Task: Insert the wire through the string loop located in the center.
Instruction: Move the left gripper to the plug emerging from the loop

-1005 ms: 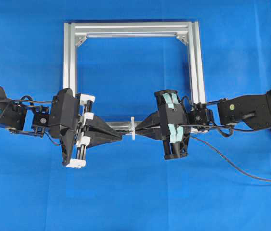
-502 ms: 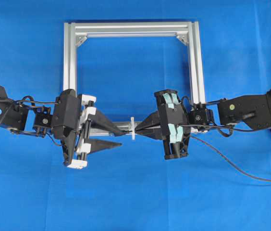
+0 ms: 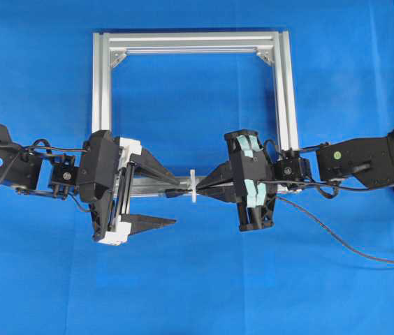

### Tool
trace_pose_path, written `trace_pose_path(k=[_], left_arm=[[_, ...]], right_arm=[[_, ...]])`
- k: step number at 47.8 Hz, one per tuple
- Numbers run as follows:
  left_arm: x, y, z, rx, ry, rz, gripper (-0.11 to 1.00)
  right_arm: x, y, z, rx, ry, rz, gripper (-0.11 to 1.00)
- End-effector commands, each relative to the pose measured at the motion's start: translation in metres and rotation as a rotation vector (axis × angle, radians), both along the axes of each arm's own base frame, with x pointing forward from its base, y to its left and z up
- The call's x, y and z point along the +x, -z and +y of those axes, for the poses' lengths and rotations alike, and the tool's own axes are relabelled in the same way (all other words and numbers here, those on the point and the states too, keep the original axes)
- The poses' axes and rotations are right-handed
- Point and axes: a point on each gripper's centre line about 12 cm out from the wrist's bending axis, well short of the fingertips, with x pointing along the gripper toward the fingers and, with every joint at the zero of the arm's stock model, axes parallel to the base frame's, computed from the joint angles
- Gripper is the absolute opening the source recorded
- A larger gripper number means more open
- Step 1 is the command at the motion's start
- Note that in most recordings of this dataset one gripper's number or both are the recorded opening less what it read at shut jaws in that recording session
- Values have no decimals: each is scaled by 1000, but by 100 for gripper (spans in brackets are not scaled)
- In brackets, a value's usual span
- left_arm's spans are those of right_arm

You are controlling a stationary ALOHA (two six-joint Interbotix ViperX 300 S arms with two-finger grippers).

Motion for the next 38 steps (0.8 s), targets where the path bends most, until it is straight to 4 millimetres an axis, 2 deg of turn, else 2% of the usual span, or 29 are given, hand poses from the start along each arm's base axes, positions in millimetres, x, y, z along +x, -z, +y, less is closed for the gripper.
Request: trace_pose_path(k=[1, 5, 20, 38], left_arm=[[5, -11, 0, -6, -2, -35, 92], [6, -10, 1, -5, -5, -27, 92], [10, 15, 12, 5, -35, 55, 92], [10, 23, 13, 3, -40, 101, 92]], right_arm=[[4, -8, 0, 1, -2, -31, -3], [4, -8, 0, 0, -1, -32, -3], [4, -8, 0, -1, -2, -29, -3], [3, -8, 0, -3, -4, -28, -3]])
